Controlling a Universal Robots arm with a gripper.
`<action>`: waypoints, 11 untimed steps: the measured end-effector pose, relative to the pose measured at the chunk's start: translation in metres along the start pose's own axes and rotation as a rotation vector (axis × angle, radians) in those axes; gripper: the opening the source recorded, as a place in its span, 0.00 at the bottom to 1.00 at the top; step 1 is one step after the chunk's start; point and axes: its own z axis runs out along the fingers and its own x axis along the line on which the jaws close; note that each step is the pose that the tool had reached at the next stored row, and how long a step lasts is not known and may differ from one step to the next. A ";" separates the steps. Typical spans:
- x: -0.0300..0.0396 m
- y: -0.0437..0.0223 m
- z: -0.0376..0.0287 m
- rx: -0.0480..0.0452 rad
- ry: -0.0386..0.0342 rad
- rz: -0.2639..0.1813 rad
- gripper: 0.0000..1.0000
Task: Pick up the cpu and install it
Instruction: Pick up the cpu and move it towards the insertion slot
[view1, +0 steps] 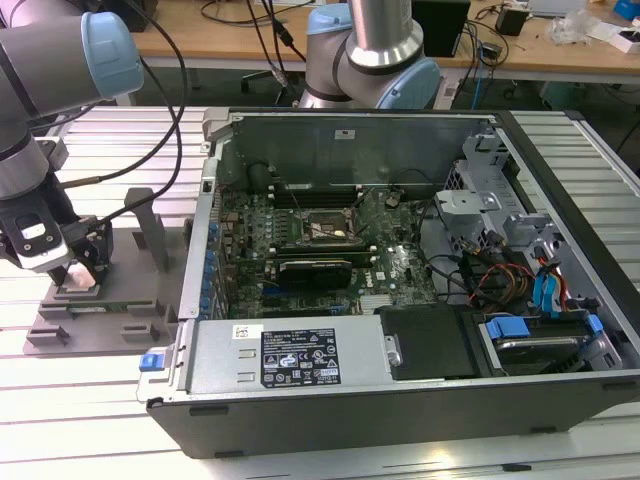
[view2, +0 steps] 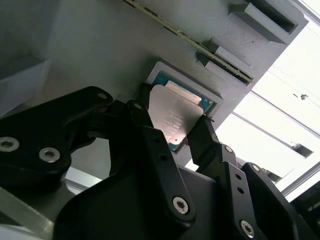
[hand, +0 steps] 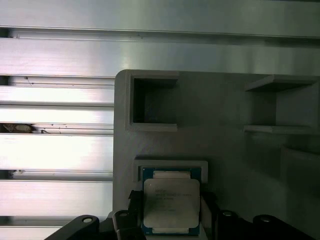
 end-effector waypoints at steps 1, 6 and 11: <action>0.0000 0.0000 0.0000 0.0000 0.0000 0.000 0.55; -0.0003 -0.0003 -0.0099 0.0008 -0.0002 0.000 0.55; -0.0004 -0.0003 -0.0165 0.0008 -0.0001 0.000 0.55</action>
